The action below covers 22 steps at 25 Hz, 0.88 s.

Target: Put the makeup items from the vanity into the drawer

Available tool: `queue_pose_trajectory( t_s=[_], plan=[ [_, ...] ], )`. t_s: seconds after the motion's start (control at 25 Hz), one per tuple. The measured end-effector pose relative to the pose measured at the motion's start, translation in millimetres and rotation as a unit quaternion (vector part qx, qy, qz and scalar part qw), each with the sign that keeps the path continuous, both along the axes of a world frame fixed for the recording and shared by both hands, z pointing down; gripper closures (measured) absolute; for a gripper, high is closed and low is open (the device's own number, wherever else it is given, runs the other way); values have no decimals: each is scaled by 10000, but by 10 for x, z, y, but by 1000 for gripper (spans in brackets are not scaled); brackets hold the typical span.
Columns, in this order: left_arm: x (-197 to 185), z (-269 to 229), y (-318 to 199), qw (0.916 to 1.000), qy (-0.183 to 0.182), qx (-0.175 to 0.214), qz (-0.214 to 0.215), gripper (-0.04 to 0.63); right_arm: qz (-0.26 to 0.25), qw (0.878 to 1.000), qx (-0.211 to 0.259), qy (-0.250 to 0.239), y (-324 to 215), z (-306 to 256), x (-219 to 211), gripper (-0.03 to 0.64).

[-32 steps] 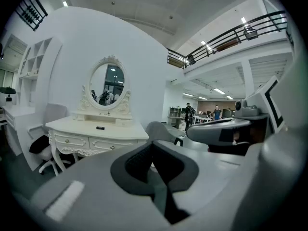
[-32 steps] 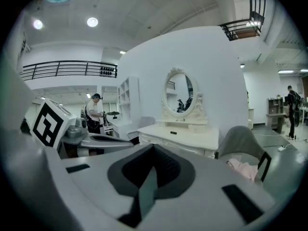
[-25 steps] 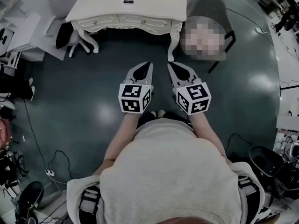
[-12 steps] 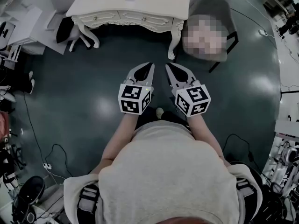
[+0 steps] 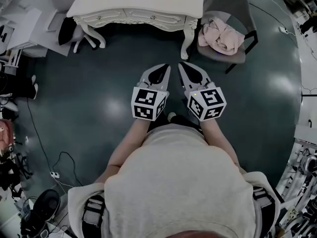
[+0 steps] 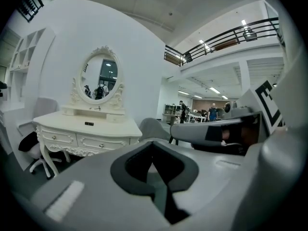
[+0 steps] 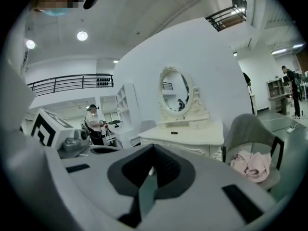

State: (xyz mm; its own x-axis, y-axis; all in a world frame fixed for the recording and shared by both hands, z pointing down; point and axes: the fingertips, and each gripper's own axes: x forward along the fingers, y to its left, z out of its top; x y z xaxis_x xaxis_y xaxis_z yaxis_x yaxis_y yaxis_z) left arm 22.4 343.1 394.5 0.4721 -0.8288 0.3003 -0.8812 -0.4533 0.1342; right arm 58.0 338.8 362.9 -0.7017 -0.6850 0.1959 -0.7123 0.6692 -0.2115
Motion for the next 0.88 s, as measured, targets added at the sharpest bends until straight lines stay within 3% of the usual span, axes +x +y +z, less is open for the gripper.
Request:
queue_pose_trajectory(
  t_s=[0.4, 0.68, 0.88],
  plan=[
    [-940, -75, -1288, 9997, 10, 150, -199, 586, 456, 9987, 216, 2, -1251, -60, -531, 609],
    [-1506, -220, -2144, 9995, 39, 269, 145, 586, 679, 9971, 326, -52, -2005, -176, -1156, 609],
    [-1753, -113, -2489, 9993, 122, 36, 345, 586, 825, 9964, 207, 54, -2333, -124, -1418, 609]
  ],
)
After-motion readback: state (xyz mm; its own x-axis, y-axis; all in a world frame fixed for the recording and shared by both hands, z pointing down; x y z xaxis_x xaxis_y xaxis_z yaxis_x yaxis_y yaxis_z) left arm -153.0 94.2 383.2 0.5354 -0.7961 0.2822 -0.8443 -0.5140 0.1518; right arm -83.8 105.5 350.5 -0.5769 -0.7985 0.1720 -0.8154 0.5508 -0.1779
